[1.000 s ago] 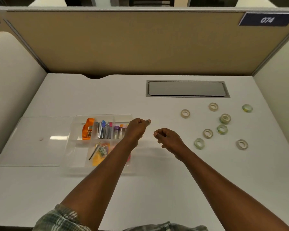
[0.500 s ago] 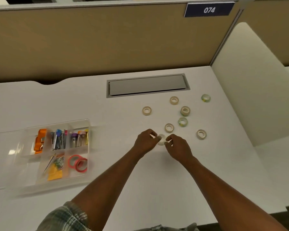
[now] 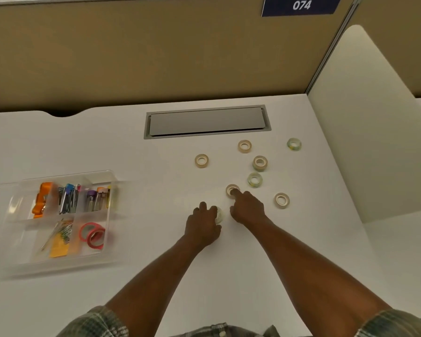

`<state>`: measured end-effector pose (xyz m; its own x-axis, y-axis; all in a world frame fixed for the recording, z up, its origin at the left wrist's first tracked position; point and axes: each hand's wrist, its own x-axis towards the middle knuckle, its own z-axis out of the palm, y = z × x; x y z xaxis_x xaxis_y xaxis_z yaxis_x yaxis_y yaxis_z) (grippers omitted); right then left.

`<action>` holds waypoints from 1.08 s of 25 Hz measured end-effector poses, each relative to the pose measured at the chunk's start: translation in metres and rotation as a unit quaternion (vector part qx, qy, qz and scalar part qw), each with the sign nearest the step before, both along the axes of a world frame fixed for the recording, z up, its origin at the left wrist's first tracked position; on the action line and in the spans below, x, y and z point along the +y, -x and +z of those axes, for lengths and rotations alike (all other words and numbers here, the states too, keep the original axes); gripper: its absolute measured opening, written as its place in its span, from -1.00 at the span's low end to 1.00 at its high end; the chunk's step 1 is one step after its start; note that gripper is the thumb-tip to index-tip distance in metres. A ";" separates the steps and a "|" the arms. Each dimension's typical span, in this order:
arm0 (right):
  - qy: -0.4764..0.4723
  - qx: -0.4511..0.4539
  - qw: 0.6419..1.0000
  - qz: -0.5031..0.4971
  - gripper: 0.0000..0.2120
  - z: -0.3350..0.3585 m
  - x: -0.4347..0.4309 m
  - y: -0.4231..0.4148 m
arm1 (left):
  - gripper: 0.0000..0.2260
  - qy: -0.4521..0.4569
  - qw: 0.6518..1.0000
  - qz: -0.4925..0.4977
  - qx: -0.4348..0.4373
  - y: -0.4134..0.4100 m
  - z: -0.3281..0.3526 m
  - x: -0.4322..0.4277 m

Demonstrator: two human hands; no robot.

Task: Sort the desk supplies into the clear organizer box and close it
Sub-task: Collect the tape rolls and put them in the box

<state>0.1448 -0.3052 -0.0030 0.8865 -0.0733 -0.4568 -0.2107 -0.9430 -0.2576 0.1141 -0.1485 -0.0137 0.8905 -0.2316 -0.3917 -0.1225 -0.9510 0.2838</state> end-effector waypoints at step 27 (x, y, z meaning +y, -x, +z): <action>-0.564 0.105 0.787 -0.228 -0.76 0.048 0.200 0.001 | -0.63 0.441 0.845 0.292 0.072 -0.010 0.065 0.205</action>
<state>0.1439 -0.1049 0.0448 0.7815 0.1952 -0.5926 -0.6110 0.0468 -0.7903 0.1244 0.0564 0.0511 0.9114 -0.0280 -0.4106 0.3917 -0.2471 0.8863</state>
